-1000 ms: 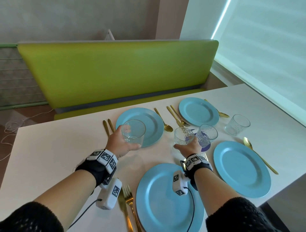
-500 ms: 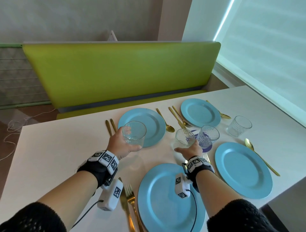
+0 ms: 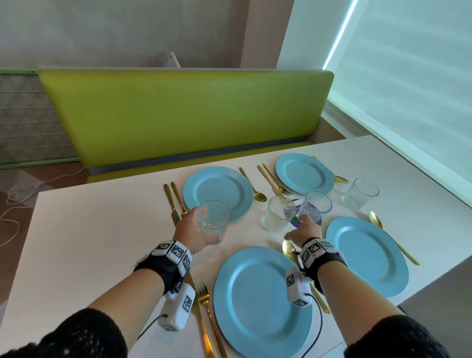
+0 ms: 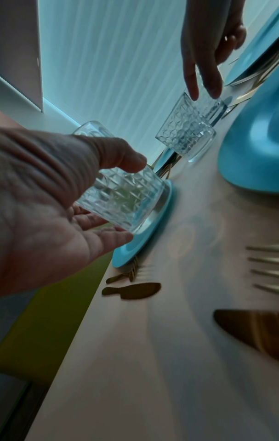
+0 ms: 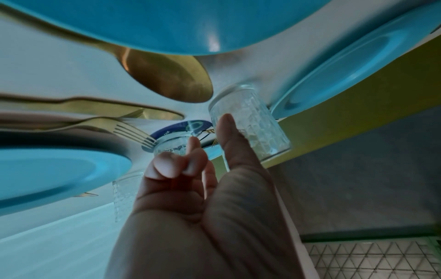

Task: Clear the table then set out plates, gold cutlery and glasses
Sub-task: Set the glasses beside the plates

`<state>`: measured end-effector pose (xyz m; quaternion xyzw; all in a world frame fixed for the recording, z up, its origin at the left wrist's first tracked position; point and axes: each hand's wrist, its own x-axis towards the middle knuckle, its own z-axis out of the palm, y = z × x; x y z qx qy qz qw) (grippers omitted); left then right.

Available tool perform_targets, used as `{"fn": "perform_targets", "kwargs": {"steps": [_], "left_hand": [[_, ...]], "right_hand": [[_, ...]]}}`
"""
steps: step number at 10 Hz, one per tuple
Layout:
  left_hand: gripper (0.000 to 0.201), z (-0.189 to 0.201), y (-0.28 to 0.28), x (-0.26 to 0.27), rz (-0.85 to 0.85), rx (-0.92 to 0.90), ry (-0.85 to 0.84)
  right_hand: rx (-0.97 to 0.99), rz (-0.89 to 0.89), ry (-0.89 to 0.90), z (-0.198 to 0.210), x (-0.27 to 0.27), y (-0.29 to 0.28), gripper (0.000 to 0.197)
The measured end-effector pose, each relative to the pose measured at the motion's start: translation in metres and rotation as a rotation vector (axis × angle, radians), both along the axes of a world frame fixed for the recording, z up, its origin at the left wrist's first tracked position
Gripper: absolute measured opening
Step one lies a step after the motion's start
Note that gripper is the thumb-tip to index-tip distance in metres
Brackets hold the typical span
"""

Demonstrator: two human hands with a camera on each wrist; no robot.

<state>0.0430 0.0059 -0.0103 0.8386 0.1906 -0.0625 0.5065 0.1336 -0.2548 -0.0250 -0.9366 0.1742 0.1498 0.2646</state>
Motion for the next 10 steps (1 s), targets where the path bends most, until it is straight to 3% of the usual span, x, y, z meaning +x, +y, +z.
{"fn": "perform_targets", "kwargs": {"steps": [7, 10], "left_hand": [[0.085, -0.037, -0.012, -0.02, 0.034, 0.054, 0.108], [0.096, -0.034, -0.008, -0.021, 0.011, 0.011, 0.117]], "right_hand": [[0.087, -0.018, -0.015, -0.009, -0.024, -0.021, 0.055], [0.103, -0.025, -0.062, -0.012, -0.027, -0.034, 0.053]]}}
